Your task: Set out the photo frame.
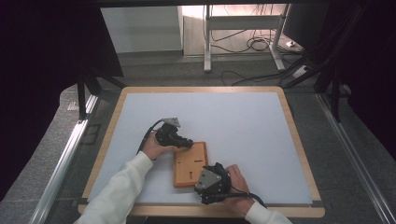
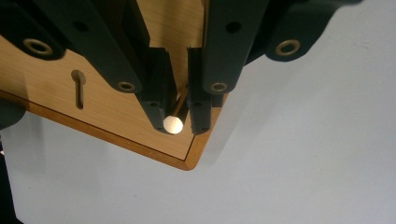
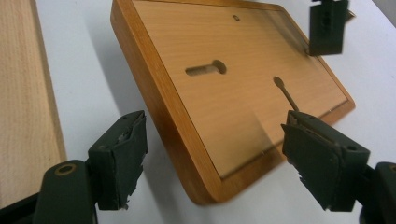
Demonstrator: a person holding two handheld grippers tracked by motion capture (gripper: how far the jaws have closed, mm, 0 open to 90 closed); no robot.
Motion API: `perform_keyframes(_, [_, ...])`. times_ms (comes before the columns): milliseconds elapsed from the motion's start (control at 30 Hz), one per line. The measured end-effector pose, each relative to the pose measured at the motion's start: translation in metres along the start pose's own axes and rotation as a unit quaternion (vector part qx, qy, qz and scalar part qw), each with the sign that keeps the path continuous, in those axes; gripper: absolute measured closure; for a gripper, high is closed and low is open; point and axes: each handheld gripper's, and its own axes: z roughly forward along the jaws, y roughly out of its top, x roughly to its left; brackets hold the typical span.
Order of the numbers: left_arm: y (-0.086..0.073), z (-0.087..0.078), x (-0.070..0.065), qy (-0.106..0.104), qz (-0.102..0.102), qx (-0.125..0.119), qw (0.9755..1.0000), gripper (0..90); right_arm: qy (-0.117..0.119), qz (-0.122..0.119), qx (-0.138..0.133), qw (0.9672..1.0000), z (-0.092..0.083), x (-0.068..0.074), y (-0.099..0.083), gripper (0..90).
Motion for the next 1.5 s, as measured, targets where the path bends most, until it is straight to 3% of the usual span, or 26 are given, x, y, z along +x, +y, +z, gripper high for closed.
perform_keyframes(500, [0.0,0.0,0.0,0.0,-0.005,0.002,1.0,82.6,-0.042,-0.05,0.018,0.9977,0.018,0.012,0.01,23.9])
perform_keyframes(667, [0.0,0.0,0.0,0.0,-0.008,0.001,1.0,82.9,-0.071,-0.087,0.03,0.9932,0.017,0.018,0.012,27.5])
perform_keyframes(800, [0.0,0.0,0.0,0.003,-0.008,0.0,1.0,83.1,-0.074,-0.079,0.026,0.9938,0.018,0.017,0.011,29.2])
perform_keyframes(867, [0.0,0.0,-0.001,0.008,-0.005,0.0,1.0,83.8,-0.078,-0.097,0.027,0.9918,0.015,0.019,0.012,33.7])
perform_keyframes(1100, [0.0,0.0,-0.001,0.014,-0.009,-0.003,0.9999,84.9,-0.089,-0.109,0.023,0.9897,0.01,0.02,0.015,39.9])
perform_keyframes(1367, [0.0,0.0,0.003,0.01,-0.028,-0.012,0.9995,85.1,-0.116,-0.135,0.02,0.9838,-0.001,0.018,0.023,50.2])
perform_keyframes(1400, [0.0,0.0,0.004,0.009,-0.029,-0.012,0.9995,85.0,-0.125,-0.147,0.019,0.981,-0.004,0.018,0.025,53.3])
perform_keyframes(1433, [0.0,0.0,0.005,0.008,-0.032,-0.014,0.9994,85.0,-0.125,-0.147,0.019,0.981,-0.004,0.018,0.025,53.3])
perform_keyframes(1500, [0.0,0.0,0.004,0.01,-0.034,-0.014,0.9993,84.5,-0.133,-0.16,0.021,0.9778,-0.006,0.019,0.026,55.6])
